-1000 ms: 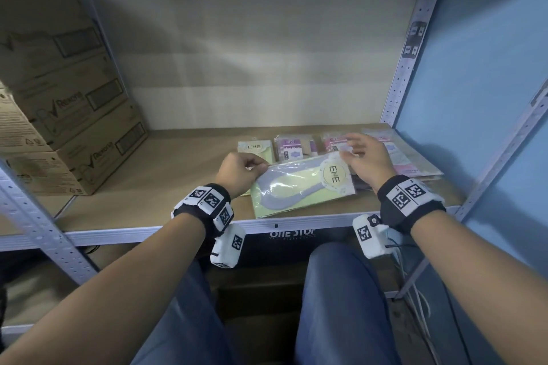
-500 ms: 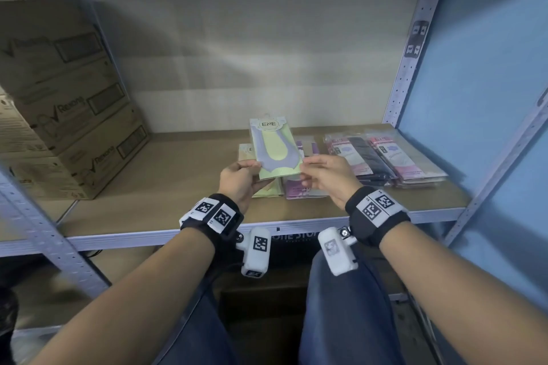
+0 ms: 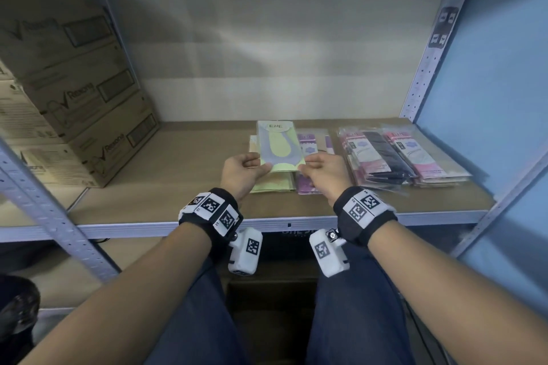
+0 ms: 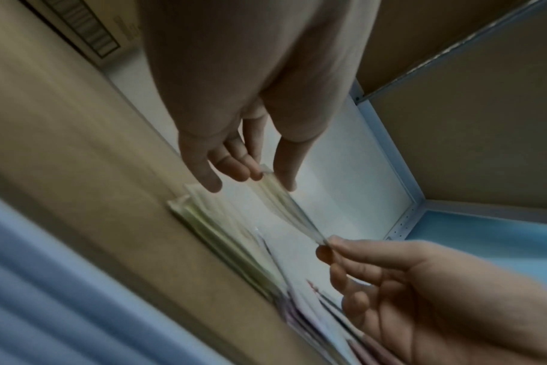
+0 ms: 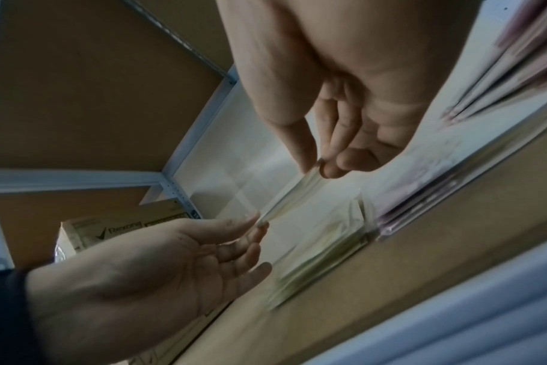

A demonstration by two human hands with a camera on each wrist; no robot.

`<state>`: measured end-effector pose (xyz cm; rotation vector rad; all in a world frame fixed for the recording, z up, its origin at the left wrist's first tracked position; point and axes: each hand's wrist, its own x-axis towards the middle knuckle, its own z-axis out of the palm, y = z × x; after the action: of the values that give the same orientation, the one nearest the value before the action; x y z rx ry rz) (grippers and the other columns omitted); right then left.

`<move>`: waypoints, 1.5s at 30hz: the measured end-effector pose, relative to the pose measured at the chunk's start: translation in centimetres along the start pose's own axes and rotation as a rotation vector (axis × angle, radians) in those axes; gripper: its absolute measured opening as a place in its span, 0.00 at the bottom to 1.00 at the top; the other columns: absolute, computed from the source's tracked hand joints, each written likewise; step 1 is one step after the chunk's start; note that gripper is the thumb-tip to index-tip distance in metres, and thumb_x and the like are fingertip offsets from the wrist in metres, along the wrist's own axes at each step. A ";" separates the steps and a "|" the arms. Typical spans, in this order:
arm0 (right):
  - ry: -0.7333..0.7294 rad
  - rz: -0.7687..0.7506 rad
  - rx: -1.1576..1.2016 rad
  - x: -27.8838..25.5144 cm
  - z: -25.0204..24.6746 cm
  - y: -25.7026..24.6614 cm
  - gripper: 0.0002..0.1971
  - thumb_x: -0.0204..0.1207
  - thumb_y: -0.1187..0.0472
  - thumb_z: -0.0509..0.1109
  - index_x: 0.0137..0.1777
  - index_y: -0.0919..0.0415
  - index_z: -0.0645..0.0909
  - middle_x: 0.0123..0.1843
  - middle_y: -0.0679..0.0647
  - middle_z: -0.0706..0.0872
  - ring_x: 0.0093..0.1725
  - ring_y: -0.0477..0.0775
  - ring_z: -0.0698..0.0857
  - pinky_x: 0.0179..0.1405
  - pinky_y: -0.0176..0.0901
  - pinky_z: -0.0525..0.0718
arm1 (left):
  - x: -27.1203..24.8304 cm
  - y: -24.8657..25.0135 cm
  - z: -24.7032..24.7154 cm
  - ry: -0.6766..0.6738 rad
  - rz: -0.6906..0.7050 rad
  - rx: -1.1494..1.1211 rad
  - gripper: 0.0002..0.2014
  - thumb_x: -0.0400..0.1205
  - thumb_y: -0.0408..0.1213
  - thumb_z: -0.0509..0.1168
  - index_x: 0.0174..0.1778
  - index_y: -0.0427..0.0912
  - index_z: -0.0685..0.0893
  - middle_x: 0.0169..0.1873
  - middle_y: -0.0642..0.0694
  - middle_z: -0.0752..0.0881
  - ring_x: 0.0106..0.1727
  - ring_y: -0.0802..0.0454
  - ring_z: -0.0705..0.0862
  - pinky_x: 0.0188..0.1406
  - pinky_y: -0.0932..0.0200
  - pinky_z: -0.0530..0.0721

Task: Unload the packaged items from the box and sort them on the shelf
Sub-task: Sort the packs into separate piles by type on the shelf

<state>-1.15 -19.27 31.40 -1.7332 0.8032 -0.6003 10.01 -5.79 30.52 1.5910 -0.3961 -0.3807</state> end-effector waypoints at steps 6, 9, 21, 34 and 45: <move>-0.054 0.019 -0.122 0.2 2.4 0.8 0.12 0.73 0.65 0.74 0.56 0.65 0.84 0.42 0.53 0.86 0.37 0.52 0.83 0.45 0.47 0.85 | 1.0 -1.9 -1.1 0.058 -0.027 0.259 0.22 0.75 0.34 0.75 0.64 0.33 0.80 0.49 0.44 0.83 0.49 0.51 0.82 0.59 0.56 0.83; -0.068 0.018 -0.228 0.2 2.9 1.3 0.11 0.73 0.62 0.74 0.54 0.63 0.84 0.42 0.52 0.85 0.42 0.50 0.83 0.53 0.41 0.81 | 1.2 -2.8 -1.4 0.049 -0.031 0.373 0.23 0.75 0.37 0.74 0.65 0.35 0.80 0.58 0.41 0.84 0.59 0.47 0.83 0.66 0.52 0.80; -0.109 -0.016 -0.408 -0.2 2.0 1.0 0.11 0.76 0.61 0.70 0.57 0.63 0.82 0.47 0.52 0.82 0.51 0.51 0.81 0.60 0.41 0.79 | 1.3 -3.2 -2.3 -0.045 -0.020 0.569 0.28 0.75 0.42 0.73 0.70 0.37 0.76 0.61 0.43 0.84 0.61 0.46 0.83 0.67 0.49 0.79; -0.213 -0.164 -0.692 -1.8 3.7 0.0 0.25 0.77 0.61 0.68 0.73 0.63 0.72 0.70 0.60 0.78 0.68 0.59 0.78 0.65 0.43 0.75 | 0.6 -2.3 -3.0 -0.249 0.124 0.879 0.30 0.74 0.38 0.74 0.73 0.48 0.74 0.68 0.45 0.75 0.65 0.46 0.80 0.66 0.55 0.77; -0.238 -0.087 -0.816 -1.1 5.1 -0.3 0.21 0.75 0.67 0.66 0.68 0.64 0.69 0.60 0.64 0.79 0.65 0.64 0.75 0.57 0.49 0.80 | 0.8 -2.9 -2.7 -0.217 0.171 0.826 0.29 0.72 0.33 0.75 0.71 0.46 0.78 0.67 0.44 0.79 0.64 0.46 0.80 0.65 0.61 0.75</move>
<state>1.96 -15.25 30.22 -2.5307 0.8650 -0.0958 12.03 -3.59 27.79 2.2986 -0.9340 -0.2679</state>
